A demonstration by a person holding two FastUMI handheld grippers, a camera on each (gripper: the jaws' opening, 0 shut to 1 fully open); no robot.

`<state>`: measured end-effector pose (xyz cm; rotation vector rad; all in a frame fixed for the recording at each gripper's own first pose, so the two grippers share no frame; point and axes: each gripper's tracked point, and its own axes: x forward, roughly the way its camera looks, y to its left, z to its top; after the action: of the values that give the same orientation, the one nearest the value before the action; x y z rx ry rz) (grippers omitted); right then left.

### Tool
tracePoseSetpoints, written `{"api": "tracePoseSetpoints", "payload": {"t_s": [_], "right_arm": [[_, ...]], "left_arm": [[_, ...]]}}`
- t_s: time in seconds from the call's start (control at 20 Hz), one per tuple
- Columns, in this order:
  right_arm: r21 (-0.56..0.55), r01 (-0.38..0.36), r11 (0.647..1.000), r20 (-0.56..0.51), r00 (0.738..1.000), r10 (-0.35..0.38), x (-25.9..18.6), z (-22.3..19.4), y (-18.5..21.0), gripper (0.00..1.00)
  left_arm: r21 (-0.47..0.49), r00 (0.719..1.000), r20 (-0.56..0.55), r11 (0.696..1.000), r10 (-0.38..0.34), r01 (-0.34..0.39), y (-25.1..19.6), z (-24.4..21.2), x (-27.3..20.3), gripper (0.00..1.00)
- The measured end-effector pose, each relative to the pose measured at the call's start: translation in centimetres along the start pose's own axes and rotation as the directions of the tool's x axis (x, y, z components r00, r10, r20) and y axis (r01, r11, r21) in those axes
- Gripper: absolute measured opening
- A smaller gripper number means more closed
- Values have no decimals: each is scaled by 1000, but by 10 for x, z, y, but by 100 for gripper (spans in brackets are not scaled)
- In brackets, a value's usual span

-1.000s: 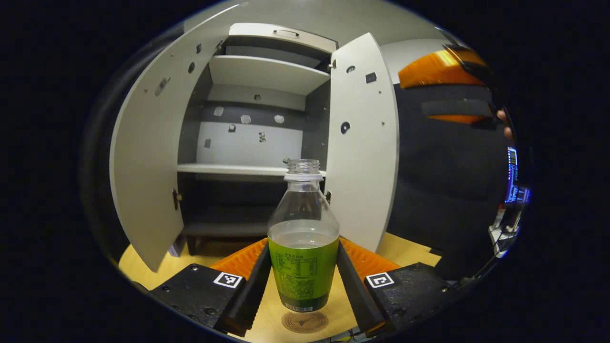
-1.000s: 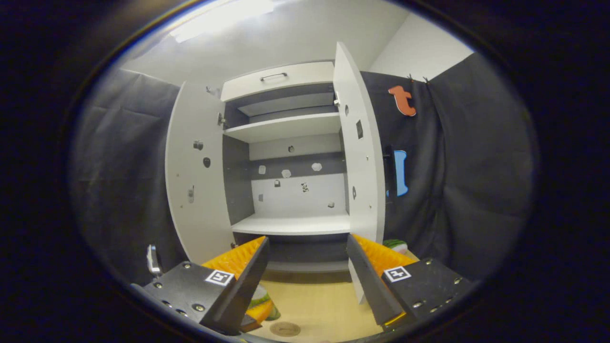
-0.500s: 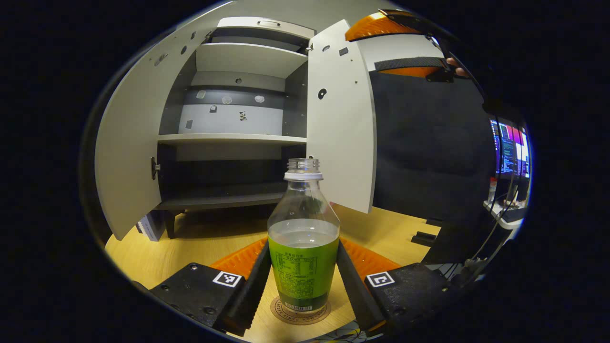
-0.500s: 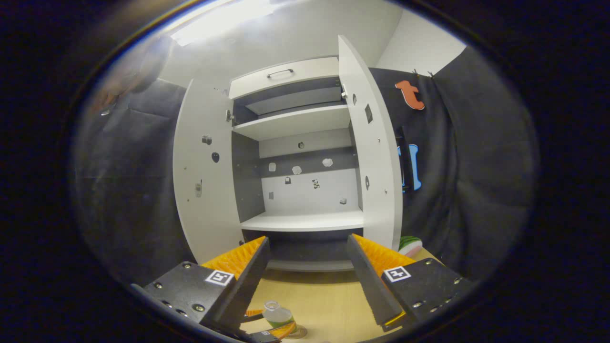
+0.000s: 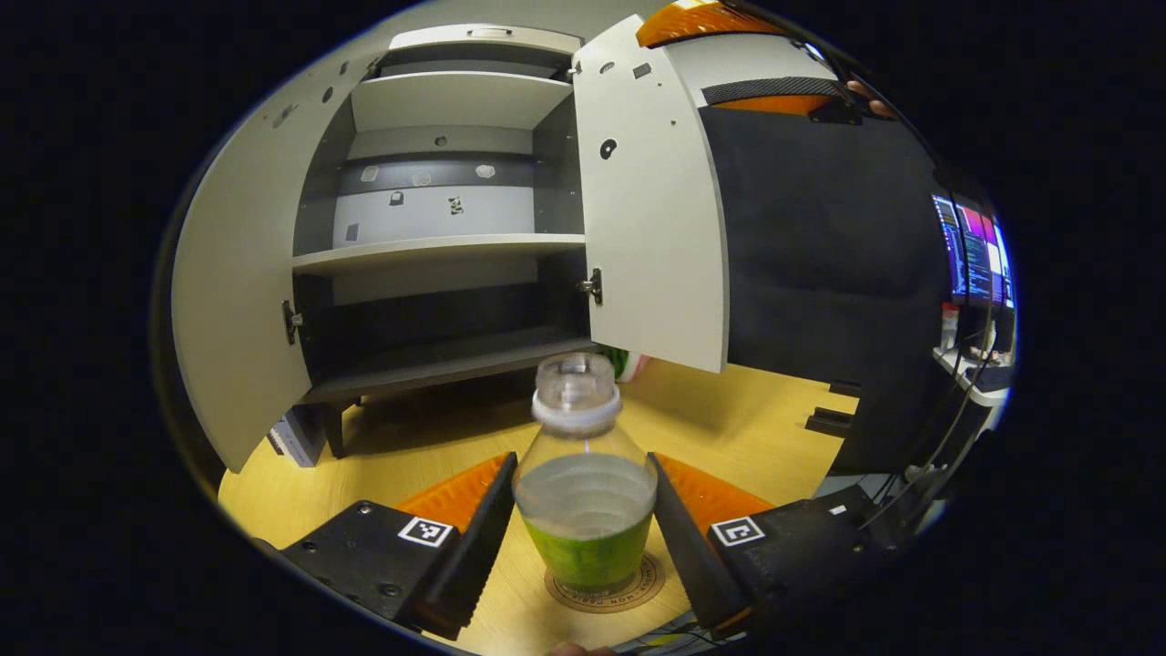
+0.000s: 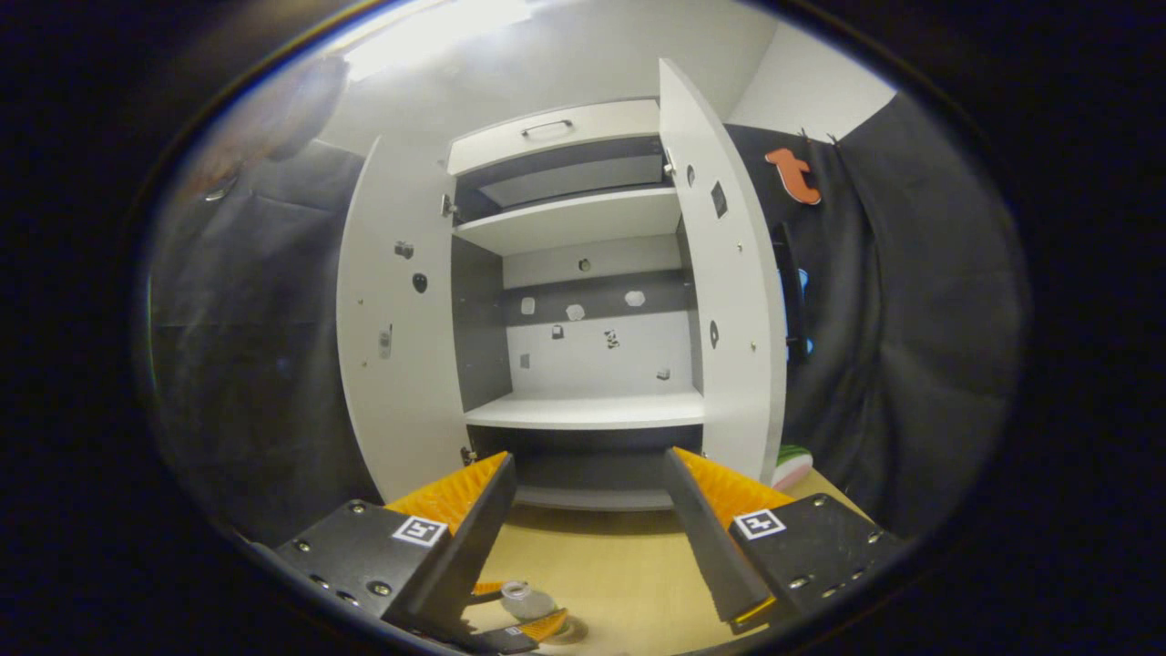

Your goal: Grasp the bottle in the cabinet with the left hand and place it on the coaster, then close the right door with the right hand and the left door with the left hand.

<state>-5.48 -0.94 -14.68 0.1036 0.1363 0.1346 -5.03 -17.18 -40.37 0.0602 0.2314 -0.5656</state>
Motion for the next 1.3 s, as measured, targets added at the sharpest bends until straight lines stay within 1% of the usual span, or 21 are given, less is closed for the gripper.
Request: {"api": "tracePoseSetpoints", "payload": {"t_s": [0.15,0.35,0.5,0.55,0.6,0.65,0.7,0.8,0.95,1.0,1.1,1.2,1.3], "right_arm": [[5,9,1000,6,1000,-9,-3,7,-7,99],[7,21,1000,14,1000,-21,-8,15,-17,99],[-3,33,999,20,999,-33,-13,21,-26,98],[-7,37,999,28,999,-36,-14,24,-29,99],[-9,41,999,41,998,-40,-15,30,-33,99],[-8,43,999,54,998,-43,-16,35,-36,99],[-6,47,999,65,997,-46,-18,41,-40,98],[-7,60,998,82,995,-59,-19,54,-51,98],[-49,46,998,110,993,-40,-22,73,-63,99],[-69,53,996,122,992,-44,-25,78,-72,99],[-90,73,993,137,989,-60,-28,87,-91,98],[-97,95,991,133,988,-81,-29,91,-111,98],[-103,86,991,126,989,-73,-27,94,-127,98]], "left_arm": [[-14,1000,5,1000,-17,17,-1,24,-8,88],[-26,999,28,999,-22,22,2,64,-17,88],[-17,999,45,999,-27,28,5,96,-22,88],[-11,998,61,1000,-4,4,11,109,-24,88],[-15,997,65,999,34,-33,20,122,-25,88],[-27,996,63,998,62,-61,26,131,-27,95],[-47,995,57,996,78,-75,29,142,-27,100],[-109,996,52,992,76,-69,30,166,-30,100],[-164,994,75,984,85,-72,44,206,-33,100],[-157,993,77,985,88,-75,50,219,-34,100],[-114,989,89,987,122,-112,70,245,-39,100],[-95,987,109,989,121,-111,77,273,-42,98],[-91,983,118,988,138,-127,88,292,-49,97]]}}
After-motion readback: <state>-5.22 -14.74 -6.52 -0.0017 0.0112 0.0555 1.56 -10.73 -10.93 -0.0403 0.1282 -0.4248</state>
